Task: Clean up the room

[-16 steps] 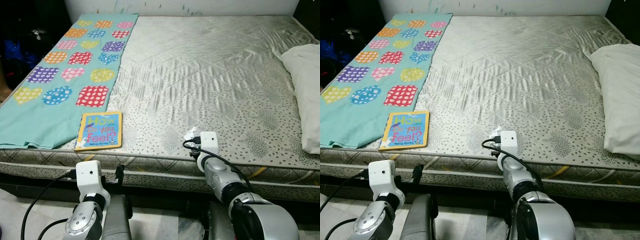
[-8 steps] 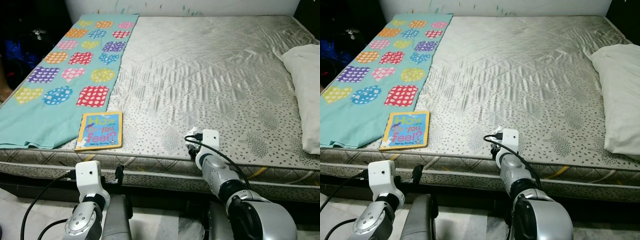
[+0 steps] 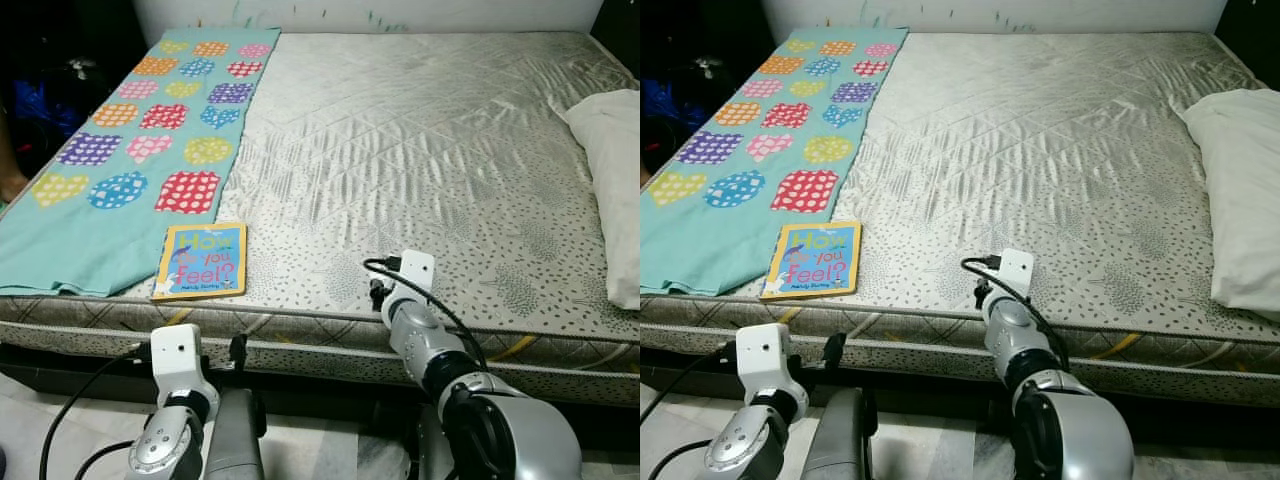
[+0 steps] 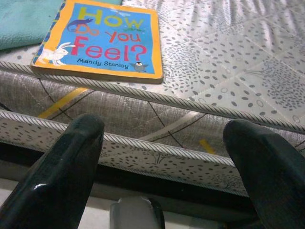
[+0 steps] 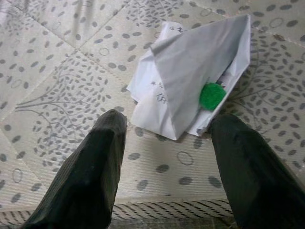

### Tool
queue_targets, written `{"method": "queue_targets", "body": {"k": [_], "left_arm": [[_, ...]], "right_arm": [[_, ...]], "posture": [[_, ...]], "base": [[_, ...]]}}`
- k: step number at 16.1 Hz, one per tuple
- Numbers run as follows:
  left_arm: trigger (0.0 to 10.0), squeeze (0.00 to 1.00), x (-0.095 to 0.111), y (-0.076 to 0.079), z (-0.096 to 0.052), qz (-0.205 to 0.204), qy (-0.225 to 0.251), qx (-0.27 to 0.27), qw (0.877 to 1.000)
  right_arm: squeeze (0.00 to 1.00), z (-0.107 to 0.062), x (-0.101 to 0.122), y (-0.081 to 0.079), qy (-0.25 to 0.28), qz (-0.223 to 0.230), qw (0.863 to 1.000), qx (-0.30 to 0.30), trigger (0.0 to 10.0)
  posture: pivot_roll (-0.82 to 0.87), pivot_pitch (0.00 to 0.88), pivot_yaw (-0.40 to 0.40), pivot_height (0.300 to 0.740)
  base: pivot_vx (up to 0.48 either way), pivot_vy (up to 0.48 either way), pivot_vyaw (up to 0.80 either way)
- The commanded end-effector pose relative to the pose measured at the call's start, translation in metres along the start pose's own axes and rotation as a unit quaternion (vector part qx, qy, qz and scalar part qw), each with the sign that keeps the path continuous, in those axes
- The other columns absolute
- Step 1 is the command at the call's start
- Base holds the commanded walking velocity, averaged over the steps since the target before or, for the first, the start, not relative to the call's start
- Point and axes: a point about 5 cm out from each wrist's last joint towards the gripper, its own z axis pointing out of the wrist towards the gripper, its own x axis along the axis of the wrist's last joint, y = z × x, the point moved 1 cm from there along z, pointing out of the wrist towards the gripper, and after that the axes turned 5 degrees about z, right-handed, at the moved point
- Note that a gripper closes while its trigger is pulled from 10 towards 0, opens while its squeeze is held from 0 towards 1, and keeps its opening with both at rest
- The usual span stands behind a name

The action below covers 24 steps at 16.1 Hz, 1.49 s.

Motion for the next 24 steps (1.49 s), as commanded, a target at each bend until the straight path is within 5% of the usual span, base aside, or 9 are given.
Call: {"method": "queue_targets", "body": {"k": [1, 7, 14, 18, 24], "left_arm": [[10.0, 0.0, 0.001, -0.005, -0.003, 0.005, -0.002, 0.008, 1.0], [10.0, 0.0, 0.0, -0.004, -0.004, 0.005, -0.004, 0.009, 1.0], [10.0, 0.0, 0.001, -0.006, -0.006, 0.005, -0.004, 0.015, 1.0], [10.0, 0.0, 0.0, -0.004, -0.009, 0.003, -0.006, 0.014, 1.0], [10.0, 0.0, -0.002, -0.004, -0.014, 0.005, -0.012, 0.014, 1.0]], "right_arm": [[0.0, 0.0, 0.006, -0.008, 0.009, 0.002, 1.0, 0.0, 10.0], [0.0, -0.002, 0.022, -0.014, 0.071, -0.03, 0.996, -0.034, 10.0], [0.0, -0.005, 0.001, -0.011, 0.062, -0.111, 0.99, -0.057, 10.0], [0.0, -0.005, -0.02, 0.004, 0.009, -0.057, 0.996, -0.074, 10.0], [0.0, -0.004, -0.018, 0.007, -0.003, 0.002, 0.998, -0.067, 10.0]], "posture": [[0.27, 0.049, 0.025, 0.555], [0.27, 0.053, 0.026, 0.555], [0.28, 0.06, 0.019, 0.555], [0.29, 0.07, 0.018, 0.555], [0.3, 0.084, 0.03, 0.555]], "base": [[0.0, 0.0, 0.0], [0.0, 0.0, 0.0], [0.0, 0.0, 0.0], [0.0, 0.0, 0.0], [0.0, 0.0, 0.0]]}}
